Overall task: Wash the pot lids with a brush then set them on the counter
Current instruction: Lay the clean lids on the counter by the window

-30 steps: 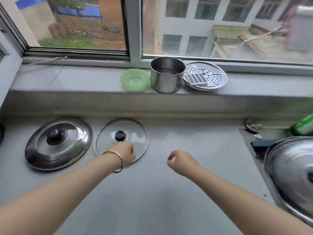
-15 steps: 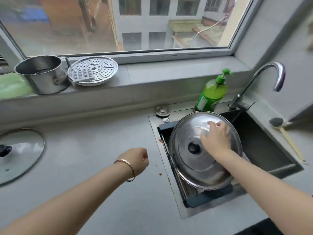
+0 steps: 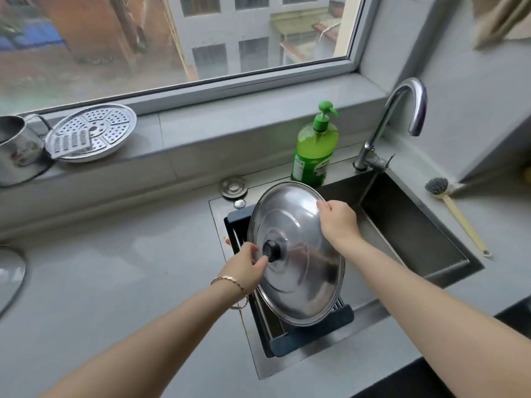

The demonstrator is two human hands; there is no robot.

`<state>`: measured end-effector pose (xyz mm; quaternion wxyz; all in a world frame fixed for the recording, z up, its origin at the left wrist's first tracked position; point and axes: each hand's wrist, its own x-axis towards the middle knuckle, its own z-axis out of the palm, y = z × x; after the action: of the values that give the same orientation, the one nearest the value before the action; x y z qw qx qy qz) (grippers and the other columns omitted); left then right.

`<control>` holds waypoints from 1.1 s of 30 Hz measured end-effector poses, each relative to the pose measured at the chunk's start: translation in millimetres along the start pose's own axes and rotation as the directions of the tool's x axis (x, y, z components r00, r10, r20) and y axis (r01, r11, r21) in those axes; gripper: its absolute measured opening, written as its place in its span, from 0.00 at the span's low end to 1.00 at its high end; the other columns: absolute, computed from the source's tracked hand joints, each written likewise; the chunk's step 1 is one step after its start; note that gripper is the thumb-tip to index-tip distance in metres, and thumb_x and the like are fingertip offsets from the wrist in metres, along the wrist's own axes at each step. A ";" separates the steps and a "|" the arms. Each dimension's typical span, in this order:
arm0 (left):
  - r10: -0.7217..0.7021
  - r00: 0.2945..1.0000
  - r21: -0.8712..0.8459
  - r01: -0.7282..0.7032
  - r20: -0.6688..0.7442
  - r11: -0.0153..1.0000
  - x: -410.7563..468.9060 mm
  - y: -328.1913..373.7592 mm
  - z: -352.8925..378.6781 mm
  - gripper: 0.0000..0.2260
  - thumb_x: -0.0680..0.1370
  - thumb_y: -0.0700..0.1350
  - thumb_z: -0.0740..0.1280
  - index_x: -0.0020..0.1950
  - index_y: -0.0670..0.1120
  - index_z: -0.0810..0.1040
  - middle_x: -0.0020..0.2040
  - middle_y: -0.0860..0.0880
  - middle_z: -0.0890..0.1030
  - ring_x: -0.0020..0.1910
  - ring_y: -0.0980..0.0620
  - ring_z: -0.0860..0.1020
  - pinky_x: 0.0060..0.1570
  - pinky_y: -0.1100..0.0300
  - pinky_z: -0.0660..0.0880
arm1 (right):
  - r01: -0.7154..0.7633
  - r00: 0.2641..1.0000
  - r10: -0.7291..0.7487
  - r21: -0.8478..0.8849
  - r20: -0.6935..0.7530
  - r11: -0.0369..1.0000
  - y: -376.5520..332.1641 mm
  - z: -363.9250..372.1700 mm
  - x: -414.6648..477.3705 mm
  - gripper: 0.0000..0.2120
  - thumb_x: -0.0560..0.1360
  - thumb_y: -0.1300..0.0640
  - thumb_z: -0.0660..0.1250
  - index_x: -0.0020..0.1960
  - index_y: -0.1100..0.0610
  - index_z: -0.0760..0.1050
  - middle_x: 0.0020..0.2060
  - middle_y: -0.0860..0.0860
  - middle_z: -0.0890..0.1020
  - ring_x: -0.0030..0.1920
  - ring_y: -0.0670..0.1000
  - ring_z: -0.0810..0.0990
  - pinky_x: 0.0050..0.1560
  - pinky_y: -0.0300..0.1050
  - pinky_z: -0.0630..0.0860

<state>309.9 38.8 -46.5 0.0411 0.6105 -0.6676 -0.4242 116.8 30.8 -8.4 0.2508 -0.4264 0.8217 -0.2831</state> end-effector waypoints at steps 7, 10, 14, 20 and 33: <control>0.101 0.957 -0.343 -0.195 -0.273 0.919 -9.2 32.5 -17.5 0.14 0.79 0.51 0.60 0.63 0.50 0.65 0.40 0.48 0.76 0.38 0.47 0.79 0.38 0.50 0.78 | 0.091 0.991 -0.058 0.303 -0.118 0.949 -32.1 -32.6 -11.6 0.23 0.80 0.54 0.57 0.28 0.56 0.57 0.25 0.51 0.64 0.28 0.50 0.62 0.29 0.46 0.57; 0.146 0.870 -0.177 -0.255 -0.471 0.951 -4.6 25.4 -43.1 0.14 0.75 0.55 0.64 0.57 0.50 0.70 0.42 0.43 0.77 0.40 0.43 0.76 0.39 0.57 0.70 | -0.002 0.999 0.027 0.511 -0.043 0.860 -32.7 -19.4 -7.1 0.21 0.79 0.52 0.59 0.29 0.55 0.62 0.26 0.53 0.65 0.32 0.53 0.64 0.36 0.46 0.61; 0.150 0.885 0.097 -0.119 -0.440 0.988 -7.2 1.9 -70.9 0.13 0.74 0.53 0.67 0.53 0.46 0.71 0.40 0.47 0.75 0.42 0.45 0.74 0.39 0.59 0.63 | -0.102 0.994 0.058 0.565 0.096 0.818 -31.3 22.7 -13.7 0.17 0.79 0.52 0.60 0.34 0.58 0.67 0.30 0.56 0.66 0.34 0.54 0.64 0.38 0.47 0.61; 0.025 0.902 0.263 0.100 -0.432 0.960 -17.1 -49.7 -87.8 0.15 0.73 0.55 0.67 0.46 0.46 0.67 0.42 0.41 0.78 0.41 0.42 0.74 0.38 0.56 0.66 | 0.237 0.950 -0.242 0.047 0.200 0.970 -29.4 48.9 -15.9 0.22 0.81 0.46 0.52 0.35 0.57 0.68 0.34 0.53 0.72 0.36 0.53 0.72 0.35 0.45 0.64; -0.164 0.857 0.342 0.361 -0.488 0.868 -53.9 -131.8 -111.1 0.18 0.72 0.58 0.66 0.50 0.46 0.68 0.49 0.44 0.80 0.47 0.42 0.78 0.40 0.56 0.72 | 0.747 0.664 -0.244 -0.639 0.707 0.181 -18.7 124.1 1.9 0.15 0.78 0.61 0.59 0.64 0.60 0.70 0.61 0.57 0.70 0.59 0.57 0.74 0.51 0.46 0.71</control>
<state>489.9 41.1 -32.0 -0.0003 0.7721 -0.6239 -0.1209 207.4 -11.0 -84.7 0.0467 -0.7922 0.5533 0.2532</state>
